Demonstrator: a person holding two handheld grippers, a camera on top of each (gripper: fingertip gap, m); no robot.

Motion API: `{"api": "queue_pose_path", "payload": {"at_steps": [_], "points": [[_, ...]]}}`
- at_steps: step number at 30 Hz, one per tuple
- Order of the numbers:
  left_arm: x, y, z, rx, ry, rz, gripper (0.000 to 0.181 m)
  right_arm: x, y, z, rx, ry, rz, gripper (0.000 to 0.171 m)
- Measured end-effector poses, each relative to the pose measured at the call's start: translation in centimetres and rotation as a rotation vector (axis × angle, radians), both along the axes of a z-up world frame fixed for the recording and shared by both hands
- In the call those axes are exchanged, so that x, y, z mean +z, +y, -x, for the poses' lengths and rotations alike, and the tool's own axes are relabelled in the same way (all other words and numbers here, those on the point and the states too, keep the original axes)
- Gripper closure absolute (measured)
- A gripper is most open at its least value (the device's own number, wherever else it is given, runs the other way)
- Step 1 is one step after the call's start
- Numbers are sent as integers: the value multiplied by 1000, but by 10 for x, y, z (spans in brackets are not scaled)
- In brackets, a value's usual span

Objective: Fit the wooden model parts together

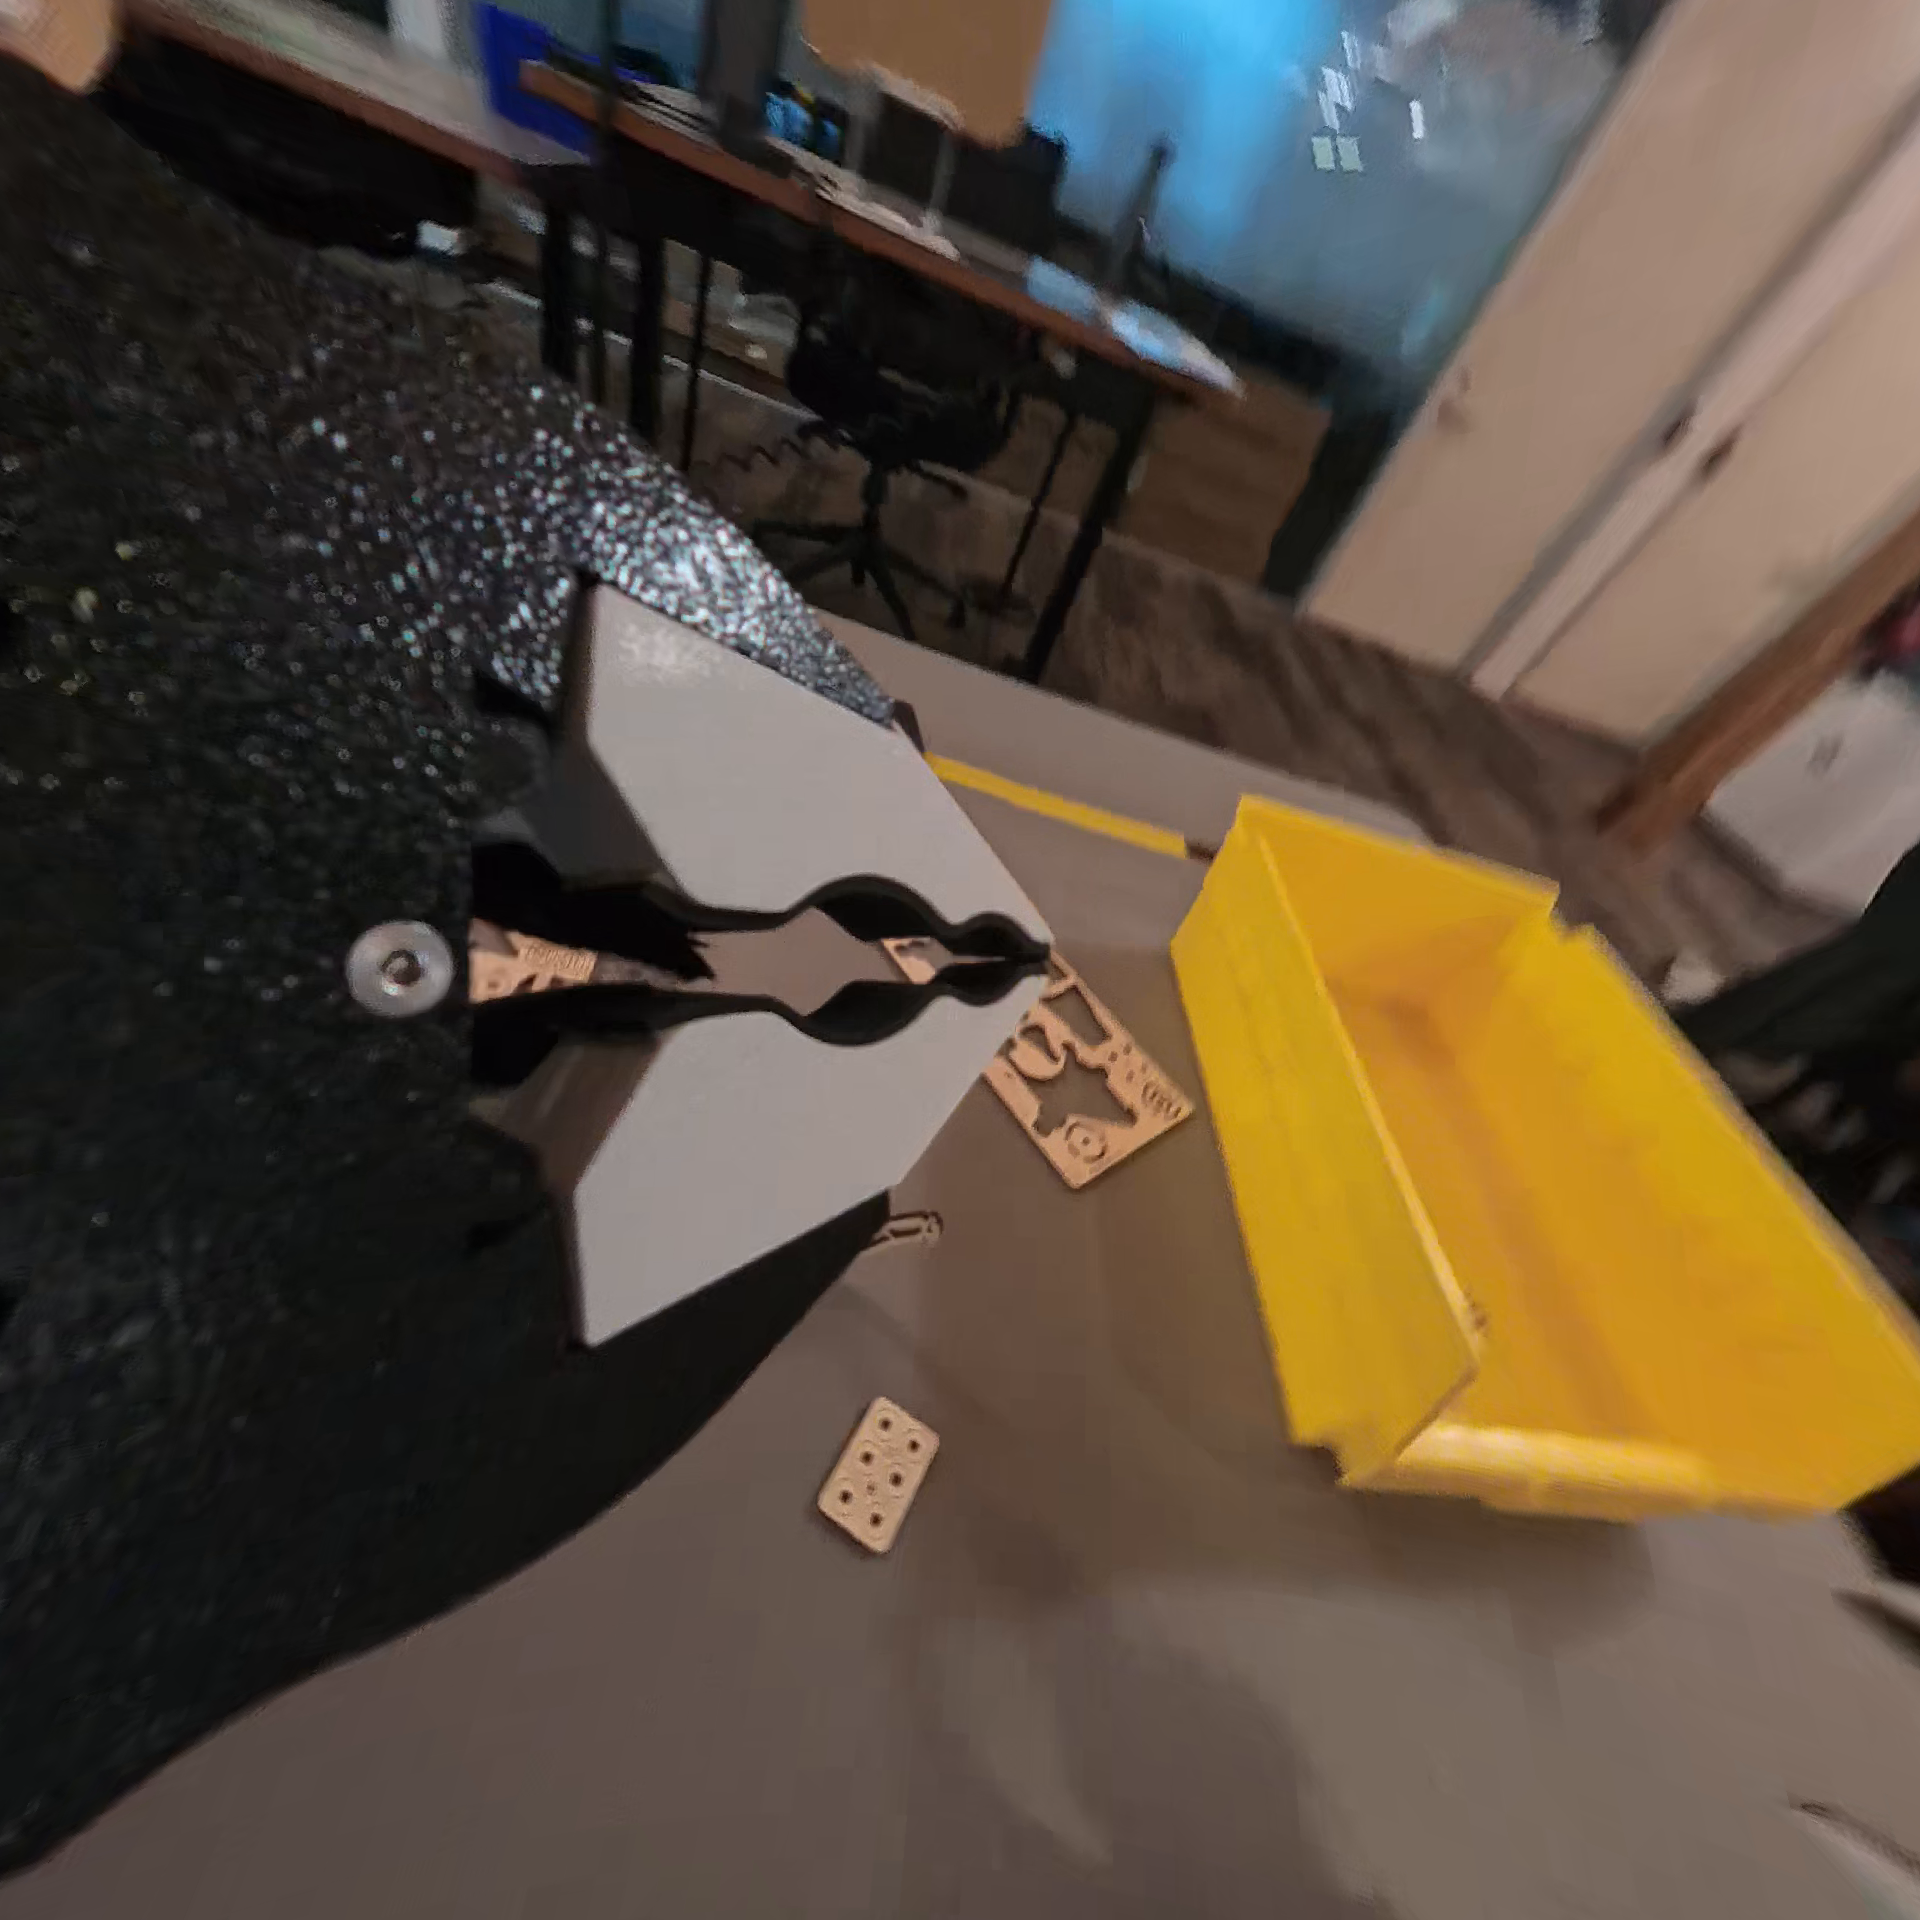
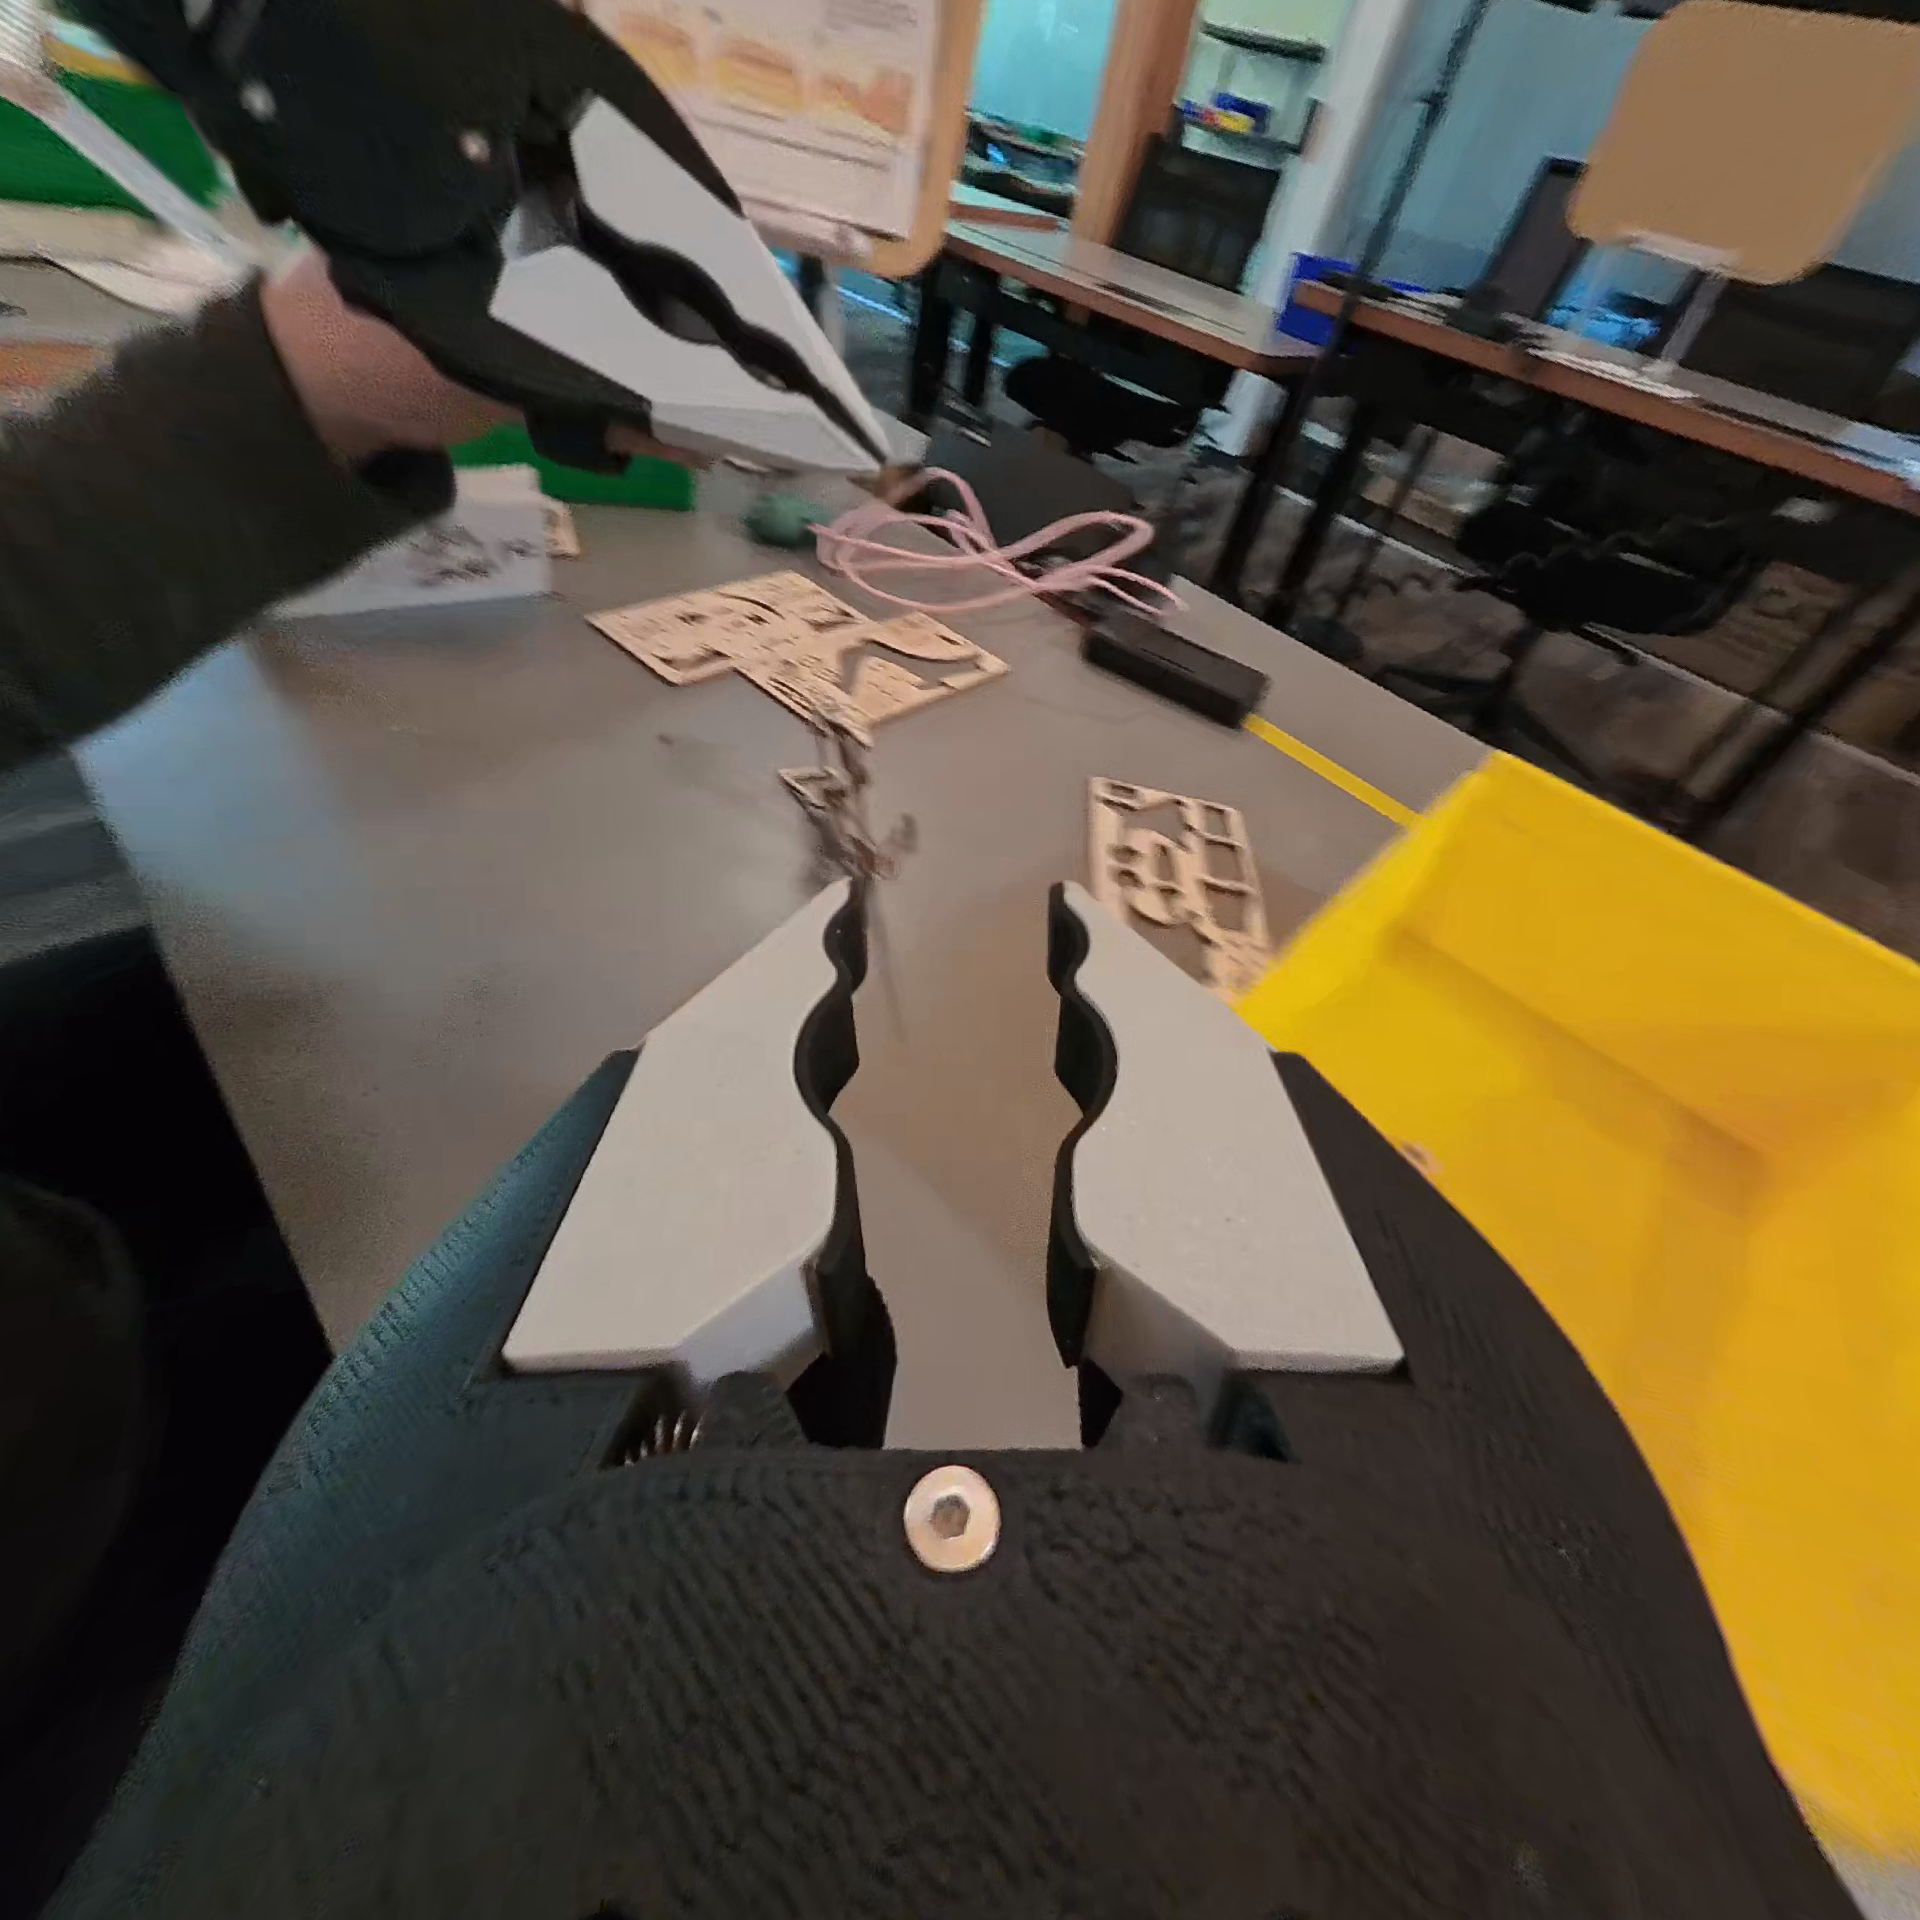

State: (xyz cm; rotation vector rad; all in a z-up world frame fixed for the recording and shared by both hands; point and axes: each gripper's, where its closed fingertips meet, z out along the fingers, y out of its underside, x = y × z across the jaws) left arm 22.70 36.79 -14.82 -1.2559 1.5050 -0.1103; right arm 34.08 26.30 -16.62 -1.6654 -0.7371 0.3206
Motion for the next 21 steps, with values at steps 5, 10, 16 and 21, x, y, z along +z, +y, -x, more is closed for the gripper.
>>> {"api": "queue_pose_path", "payload": {"at_steps": [5,10,16,21], "points": [[38,-35,86,184,-483,-186,181,-42,12,107,284,40,152,144],[-4,-45,154,304,-724,-174,181,-82,34,197,393,-1,314,152],[-16,-70,188,297,-847,-223,181,-134,84,256,250,-175,419,163],[-10,-75,211,272,-1008,-136,181,-160,101,274,174,-153,490,162]]}}
